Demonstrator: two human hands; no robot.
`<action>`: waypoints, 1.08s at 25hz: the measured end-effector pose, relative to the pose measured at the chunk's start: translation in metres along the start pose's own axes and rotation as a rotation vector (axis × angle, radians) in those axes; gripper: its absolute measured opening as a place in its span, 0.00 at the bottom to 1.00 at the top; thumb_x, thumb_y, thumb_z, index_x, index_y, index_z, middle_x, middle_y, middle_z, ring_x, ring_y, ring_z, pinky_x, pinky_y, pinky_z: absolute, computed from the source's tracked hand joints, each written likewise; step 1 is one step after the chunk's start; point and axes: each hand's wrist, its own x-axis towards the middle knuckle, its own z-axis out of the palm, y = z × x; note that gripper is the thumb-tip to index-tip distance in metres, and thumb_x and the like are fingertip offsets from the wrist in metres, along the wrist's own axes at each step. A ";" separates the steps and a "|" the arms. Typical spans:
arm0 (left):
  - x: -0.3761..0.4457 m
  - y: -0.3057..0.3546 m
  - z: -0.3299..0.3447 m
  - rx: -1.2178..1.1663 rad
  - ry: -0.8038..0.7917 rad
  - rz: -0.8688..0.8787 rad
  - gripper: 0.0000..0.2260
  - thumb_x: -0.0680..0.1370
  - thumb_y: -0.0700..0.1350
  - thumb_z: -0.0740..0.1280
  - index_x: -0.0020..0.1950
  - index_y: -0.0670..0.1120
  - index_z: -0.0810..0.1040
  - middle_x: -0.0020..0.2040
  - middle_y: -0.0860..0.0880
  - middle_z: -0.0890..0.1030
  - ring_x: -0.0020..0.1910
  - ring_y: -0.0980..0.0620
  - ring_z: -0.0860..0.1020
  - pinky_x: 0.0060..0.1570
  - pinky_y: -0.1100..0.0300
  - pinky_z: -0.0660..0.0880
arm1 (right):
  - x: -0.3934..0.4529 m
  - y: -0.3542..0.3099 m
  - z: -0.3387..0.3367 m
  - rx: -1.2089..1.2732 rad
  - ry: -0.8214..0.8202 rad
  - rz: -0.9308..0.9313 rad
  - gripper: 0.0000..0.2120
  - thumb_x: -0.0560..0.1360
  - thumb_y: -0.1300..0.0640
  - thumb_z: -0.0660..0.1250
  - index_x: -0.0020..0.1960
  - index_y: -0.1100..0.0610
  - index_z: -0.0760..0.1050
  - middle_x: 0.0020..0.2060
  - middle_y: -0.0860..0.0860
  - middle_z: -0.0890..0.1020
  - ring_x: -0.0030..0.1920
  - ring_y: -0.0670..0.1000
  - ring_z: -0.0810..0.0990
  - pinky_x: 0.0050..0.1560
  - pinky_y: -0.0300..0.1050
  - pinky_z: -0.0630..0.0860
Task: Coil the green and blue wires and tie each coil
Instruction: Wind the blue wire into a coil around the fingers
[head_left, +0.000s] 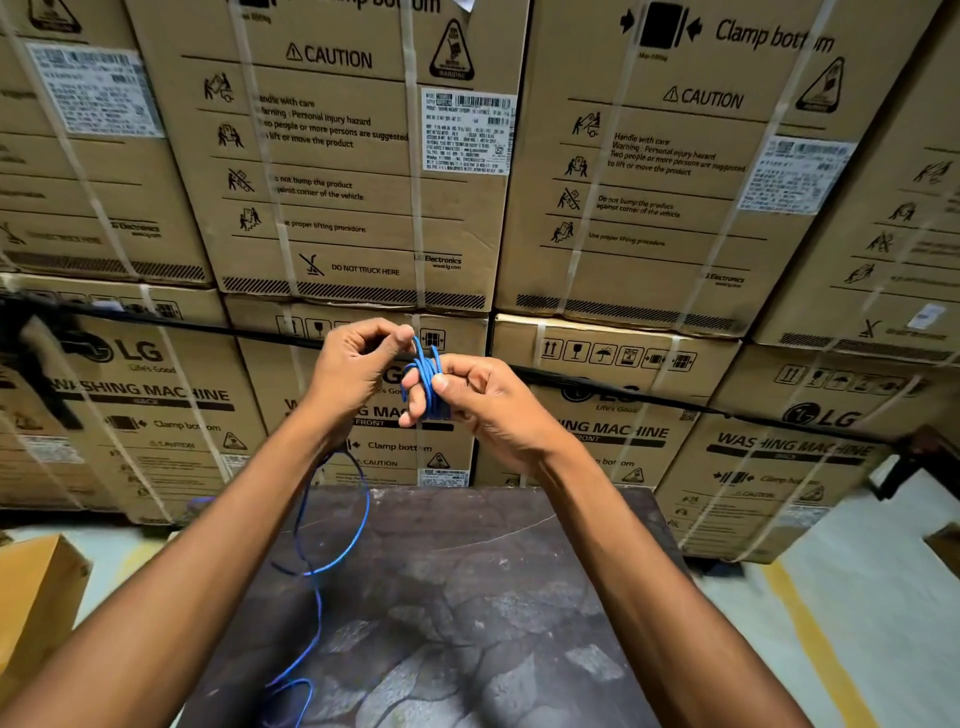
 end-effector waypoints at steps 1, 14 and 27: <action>-0.004 -0.002 0.005 -0.071 0.010 -0.048 0.09 0.82 0.42 0.66 0.42 0.45 0.80 0.30 0.55 0.81 0.28 0.62 0.76 0.31 0.70 0.71 | 0.001 -0.001 0.001 0.034 0.009 -0.010 0.11 0.86 0.66 0.57 0.62 0.69 0.75 0.45 0.60 0.80 0.49 0.60 0.83 0.60 0.52 0.78; -0.070 -0.040 0.033 0.167 -0.110 0.029 0.13 0.83 0.49 0.60 0.48 0.47 0.84 0.23 0.53 0.68 0.24 0.59 0.63 0.27 0.63 0.59 | 0.032 0.007 -0.013 -0.294 0.425 -0.242 0.09 0.84 0.67 0.61 0.60 0.72 0.76 0.44 0.59 0.84 0.48 0.51 0.86 0.59 0.46 0.81; -0.004 0.012 -0.030 0.314 -0.110 0.160 0.01 0.76 0.44 0.75 0.44 0.48 0.85 0.33 0.41 0.80 0.34 0.51 0.72 0.37 0.55 0.68 | 0.003 0.010 -0.014 -0.510 0.099 0.030 0.12 0.86 0.62 0.57 0.59 0.66 0.78 0.44 0.55 0.85 0.49 0.55 0.85 0.62 0.57 0.79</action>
